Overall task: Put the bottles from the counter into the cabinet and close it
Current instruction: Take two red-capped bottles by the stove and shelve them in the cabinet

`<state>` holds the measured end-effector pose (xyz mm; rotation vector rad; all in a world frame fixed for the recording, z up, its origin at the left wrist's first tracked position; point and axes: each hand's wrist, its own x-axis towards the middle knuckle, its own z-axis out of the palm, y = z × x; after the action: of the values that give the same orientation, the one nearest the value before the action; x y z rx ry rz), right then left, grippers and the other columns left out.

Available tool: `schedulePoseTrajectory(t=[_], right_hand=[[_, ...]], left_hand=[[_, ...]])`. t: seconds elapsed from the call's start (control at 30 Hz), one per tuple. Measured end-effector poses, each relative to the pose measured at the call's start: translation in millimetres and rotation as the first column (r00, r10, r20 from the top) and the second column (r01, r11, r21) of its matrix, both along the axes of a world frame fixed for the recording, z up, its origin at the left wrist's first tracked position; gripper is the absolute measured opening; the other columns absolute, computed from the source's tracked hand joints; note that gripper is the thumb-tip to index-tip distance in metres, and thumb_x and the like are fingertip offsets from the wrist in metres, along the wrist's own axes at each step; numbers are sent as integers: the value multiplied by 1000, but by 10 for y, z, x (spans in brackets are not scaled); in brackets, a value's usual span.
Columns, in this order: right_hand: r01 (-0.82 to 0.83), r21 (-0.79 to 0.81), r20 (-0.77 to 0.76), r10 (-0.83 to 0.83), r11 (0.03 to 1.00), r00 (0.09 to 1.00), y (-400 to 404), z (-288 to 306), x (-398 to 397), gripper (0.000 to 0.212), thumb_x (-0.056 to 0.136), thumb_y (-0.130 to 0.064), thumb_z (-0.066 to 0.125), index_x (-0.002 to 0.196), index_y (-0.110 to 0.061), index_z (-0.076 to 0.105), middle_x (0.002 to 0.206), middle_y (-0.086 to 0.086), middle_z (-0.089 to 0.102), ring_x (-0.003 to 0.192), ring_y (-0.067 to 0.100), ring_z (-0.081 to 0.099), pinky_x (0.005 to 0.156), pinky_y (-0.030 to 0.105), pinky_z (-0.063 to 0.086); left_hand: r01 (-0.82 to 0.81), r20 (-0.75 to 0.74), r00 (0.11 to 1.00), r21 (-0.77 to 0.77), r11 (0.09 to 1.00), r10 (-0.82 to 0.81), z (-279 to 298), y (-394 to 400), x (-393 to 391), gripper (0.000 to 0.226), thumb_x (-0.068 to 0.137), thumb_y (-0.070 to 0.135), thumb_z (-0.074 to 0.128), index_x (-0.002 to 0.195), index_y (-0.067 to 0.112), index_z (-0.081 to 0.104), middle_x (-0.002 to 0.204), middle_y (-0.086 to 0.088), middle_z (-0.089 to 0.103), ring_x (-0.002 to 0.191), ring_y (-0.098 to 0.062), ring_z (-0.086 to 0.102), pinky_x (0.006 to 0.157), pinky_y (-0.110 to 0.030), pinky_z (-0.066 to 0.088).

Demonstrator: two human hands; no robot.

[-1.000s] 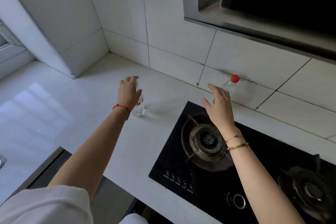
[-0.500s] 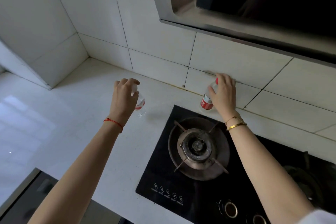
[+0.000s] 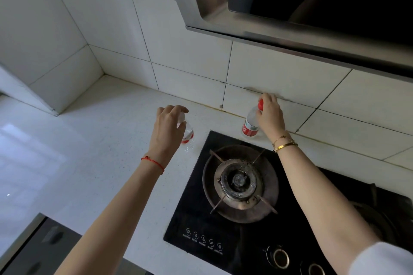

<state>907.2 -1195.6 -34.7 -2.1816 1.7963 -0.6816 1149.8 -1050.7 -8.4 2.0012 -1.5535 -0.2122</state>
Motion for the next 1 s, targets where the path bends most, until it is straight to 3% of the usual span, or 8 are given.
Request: schedulePoseTrajectory(t=[0.17,0.3,0.43,0.6,0.83,1.0], right_hand=[[-54,-98,87,63,994,994,307,-45,-65,13,91,-1,56,102,-6,52,112,11,52,95,27,60,82,31,52],[-112,-210,143,144,971,979,563,66,-100,14,91,-3,57,104,-7,53,112,10,53,94,24,59,78,24,44],[-160,-309,180,223,938,958,894,320,-107,12,90,-3,57,101,-7,54,108,8,54,88,18,55,74,24,46],[-196,-343,260,293,919,920,1489,634,-159,17,89,-7,63,105,-9,56,109,4,55,88,7,50,74,-3,34],[-235,-310,287,327,921,900,2535,825,-365,20,86,-8,66,104,-11,58,108,1,58,91,6,53,79,-4,34],[-215,-258,291,288,942,913,3365,781,-585,24,83,-7,69,104,-13,60,108,-3,58,93,4,52,81,-4,32]], left_hand=[[3,12,1000,-1,1000,-3,79,182,-74,29,90,5,62,118,11,62,124,-12,61,116,-31,48,86,-29,43],[6,13,1000,-17,1000,-5,177,388,-159,29,89,4,62,117,11,62,123,-12,62,115,-31,48,85,-29,42],[9,25,1000,-54,999,-7,280,681,-273,30,88,3,63,117,13,63,120,-11,63,111,-30,49,81,-27,40],[19,28,999,-96,995,-17,401,1165,-458,31,88,5,65,117,16,64,118,-9,64,108,-28,50,79,-27,40],[72,9,997,-133,988,-72,524,1988,-719,31,86,8,67,115,20,65,111,-4,65,98,-23,49,77,-29,44],[150,27,989,-141,979,-148,513,2630,-898,33,85,6,67,115,21,66,111,-1,66,93,-15,45,76,-23,35]])
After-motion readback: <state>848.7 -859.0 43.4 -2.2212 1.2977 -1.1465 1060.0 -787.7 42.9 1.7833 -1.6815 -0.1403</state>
